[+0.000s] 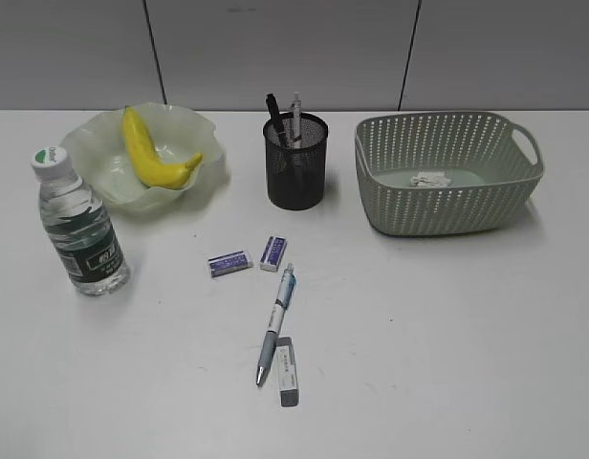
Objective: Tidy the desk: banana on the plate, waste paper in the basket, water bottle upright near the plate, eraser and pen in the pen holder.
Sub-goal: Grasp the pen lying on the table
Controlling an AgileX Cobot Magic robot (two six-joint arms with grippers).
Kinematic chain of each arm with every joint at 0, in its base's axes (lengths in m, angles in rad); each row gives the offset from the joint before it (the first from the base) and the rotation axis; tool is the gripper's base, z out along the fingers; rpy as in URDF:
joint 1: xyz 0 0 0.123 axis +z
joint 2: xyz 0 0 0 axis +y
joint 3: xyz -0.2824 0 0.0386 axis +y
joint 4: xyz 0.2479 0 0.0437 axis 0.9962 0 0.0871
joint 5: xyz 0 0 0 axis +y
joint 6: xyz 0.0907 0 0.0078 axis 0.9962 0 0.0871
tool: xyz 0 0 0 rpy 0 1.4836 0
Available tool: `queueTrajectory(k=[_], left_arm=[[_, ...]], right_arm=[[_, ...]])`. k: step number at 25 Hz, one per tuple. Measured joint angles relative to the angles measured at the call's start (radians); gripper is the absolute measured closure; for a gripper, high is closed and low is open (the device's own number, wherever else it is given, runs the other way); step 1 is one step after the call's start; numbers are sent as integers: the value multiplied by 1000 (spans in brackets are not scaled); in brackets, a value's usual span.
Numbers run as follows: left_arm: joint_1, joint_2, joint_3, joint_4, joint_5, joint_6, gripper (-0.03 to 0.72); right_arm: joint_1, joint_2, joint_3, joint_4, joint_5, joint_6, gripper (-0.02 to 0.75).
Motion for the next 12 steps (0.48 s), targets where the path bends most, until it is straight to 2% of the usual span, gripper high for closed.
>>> queueTrajectory(k=[1, 7, 12], left_arm=[[0, -28, 1, 2, 0, 7, 368], [0, -130, 5, -4, -3, 60, 380], [0, -132, 9, -17, -4, 86, 379]], right_arm=[[0, 0, 0, 0, 0, 0, 512], [0, 524, -151, 174, -217, -174, 504], [2, 1018, -423, 315, -213, -187, 501]])
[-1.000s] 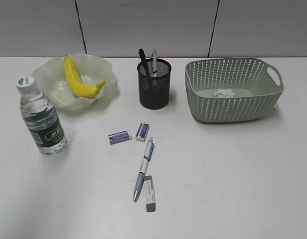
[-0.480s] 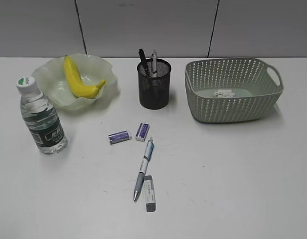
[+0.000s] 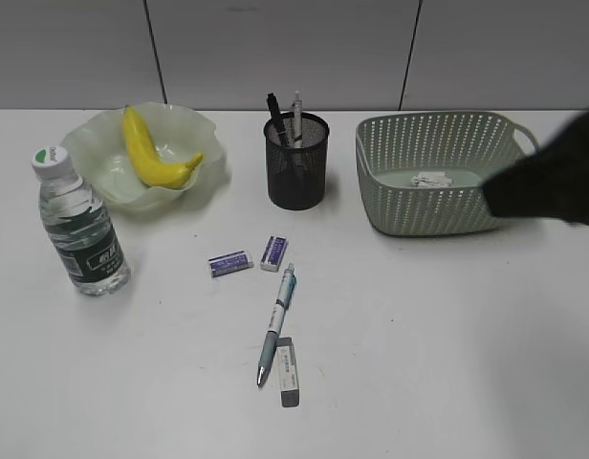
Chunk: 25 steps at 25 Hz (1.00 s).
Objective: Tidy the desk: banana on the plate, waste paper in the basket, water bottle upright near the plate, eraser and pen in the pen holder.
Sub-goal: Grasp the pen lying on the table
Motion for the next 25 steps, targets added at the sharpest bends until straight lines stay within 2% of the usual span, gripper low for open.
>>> queueTrajectory(k=[3, 8, 11, 14, 16, 18, 25], left_arm=[[0, 0, 0, -3, 0, 4, 379], [0, 0, 0, -33, -3, 52, 379], [0, 0, 0, -45, -5, 61, 379], [0, 0, 0, -46, -6, 64, 379], [0, 0, 0, -47, -6, 66, 379], [0, 0, 0, -47, -6, 67, 379], [0, 0, 0, -47, -6, 68, 379]], right_arm=[[34, 263, -183, 5, 63, 99, 498], [124, 670, -472, -107, 199, 384, 467], [132, 879, -619, -92, 258, 435, 402], [132, 1042, -738, -68, 291, 482, 293], [132, 1106, -792, -66, 305, 528, 237], [132, 1152, -828, -67, 321, 568, 218], [132, 1242, -840, -67, 315, 633, 245]])
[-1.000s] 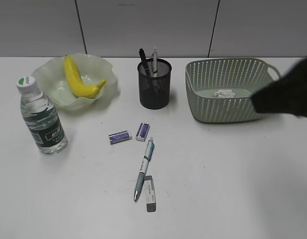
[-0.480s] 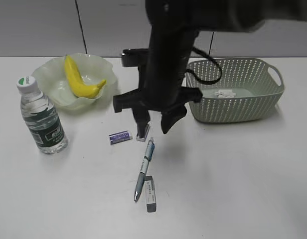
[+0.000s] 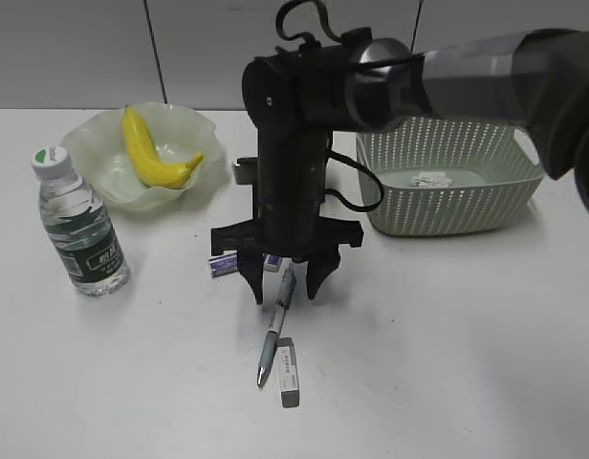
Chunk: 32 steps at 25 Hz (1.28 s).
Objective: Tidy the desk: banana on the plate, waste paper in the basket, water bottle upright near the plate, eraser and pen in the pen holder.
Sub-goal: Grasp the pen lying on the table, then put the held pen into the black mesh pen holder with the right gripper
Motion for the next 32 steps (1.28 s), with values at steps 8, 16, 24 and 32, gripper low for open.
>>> queueTrajectory(k=[8, 16, 24, 32], left_arm=[[0, 0, 0, 0, 0, 0, 379], [0, 0, 0, 0, 0, 0, 379], [0, 0, 0, 0, 0, 0, 379], [0, 0, 0, 0, 0, 0, 379]], right_arm=[[0, 53, -6, 24, 4, 23, 463], [0, 55, -30, 41, 14, 32, 614], [0, -122, -84, -68, -40, 66, 615], [-4, -272, -88, -557, -367, 116, 615]])
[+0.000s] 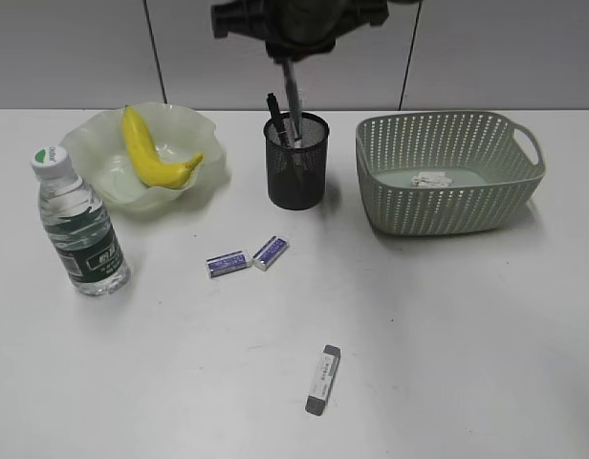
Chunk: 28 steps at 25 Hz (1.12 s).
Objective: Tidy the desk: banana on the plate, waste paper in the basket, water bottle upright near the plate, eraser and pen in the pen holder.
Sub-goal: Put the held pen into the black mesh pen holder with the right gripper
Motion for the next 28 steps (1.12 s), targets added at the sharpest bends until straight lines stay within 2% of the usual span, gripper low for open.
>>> queueTrajectory(k=[3, 7, 12, 17, 24, 26, 28], left_arm=[[0, 0, 0, 0, 0, 0, 379], [0, 0, 0, 0, -1, 0, 379], [0, 0, 0, 1, -1, 0, 379], [0, 0, 0, 1, -1, 0, 379], [0, 0, 0, 1, -1, 0, 379], [0, 0, 0, 1, -1, 0, 379], [0, 0, 0, 1, -1, 0, 379]], right_arm=[[-12, 14, 0, -164, -120, 58, 615], [-48, 57, 0, -257, -220, 138, 615], [-97, 133, 0, -256, -260, 188, 615], [-101, 185, 0, -230, -292, 193, 615], [-101, 237, 0, -216, -257, 194, 610], [-101, 243, 0, -206, -254, 195, 542], [-101, 243, 0, -192, -254, 195, 426]])
